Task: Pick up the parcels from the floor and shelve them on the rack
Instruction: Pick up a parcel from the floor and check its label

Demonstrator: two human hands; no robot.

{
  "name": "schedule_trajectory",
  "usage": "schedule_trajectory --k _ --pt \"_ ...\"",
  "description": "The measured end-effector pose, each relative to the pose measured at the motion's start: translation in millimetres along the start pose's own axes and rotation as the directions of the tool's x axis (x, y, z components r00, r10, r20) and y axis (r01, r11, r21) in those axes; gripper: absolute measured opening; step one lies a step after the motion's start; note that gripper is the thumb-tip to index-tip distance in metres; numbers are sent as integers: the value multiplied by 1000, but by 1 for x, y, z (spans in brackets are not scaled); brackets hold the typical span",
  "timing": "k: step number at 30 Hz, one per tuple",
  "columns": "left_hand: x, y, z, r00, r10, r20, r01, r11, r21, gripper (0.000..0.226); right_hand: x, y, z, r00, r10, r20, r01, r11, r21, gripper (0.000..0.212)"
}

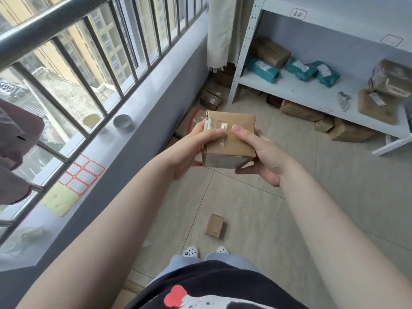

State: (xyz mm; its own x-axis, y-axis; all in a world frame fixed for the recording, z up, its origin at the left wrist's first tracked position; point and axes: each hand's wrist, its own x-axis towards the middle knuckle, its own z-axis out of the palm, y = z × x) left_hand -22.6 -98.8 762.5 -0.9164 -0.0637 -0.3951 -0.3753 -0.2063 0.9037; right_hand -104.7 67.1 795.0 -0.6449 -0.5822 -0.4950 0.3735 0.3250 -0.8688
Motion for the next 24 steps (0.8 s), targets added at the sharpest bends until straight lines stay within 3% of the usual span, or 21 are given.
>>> schedule_trajectory --k 3,6,9,13,15,17,21,24 --pt "-2 4 -1 995 -80 -56 80 997 -17 84 -4 -3 -2 997 -66 44 69 995 -78 78" --pt "-4 8 -2 988 -140 -57 139 990 -25 78 -6 -4 -3 985 -148 90 159 979 -131 89" --pt "-6 8 -1 983 -176 -44 175 984 -16 71 -5 -3 -4 980 -197 24 198 970 -138 94" --pt "-10 3 5 994 -102 38 101 995 20 83 -7 -2 -1 975 -205 -82 194 973 -125 74" --pt "-15 3 11 999 -15 37 12 996 83 73 -7 -1 0 978 -171 -117 162 984 -79 63" --pt "-18 3 16 998 60 -17 -57 988 146 56 -8 0 3 980 -149 -134 143 989 -47 64" --pt "-19 4 16 972 86 -218 -46 982 185 48 -10 -2 10 982 -147 -119 146 989 -15 71" --pt "-21 8 18 956 6 -292 18 997 80 52 -10 1 13 980 -173 -94 171 985 -34 52"
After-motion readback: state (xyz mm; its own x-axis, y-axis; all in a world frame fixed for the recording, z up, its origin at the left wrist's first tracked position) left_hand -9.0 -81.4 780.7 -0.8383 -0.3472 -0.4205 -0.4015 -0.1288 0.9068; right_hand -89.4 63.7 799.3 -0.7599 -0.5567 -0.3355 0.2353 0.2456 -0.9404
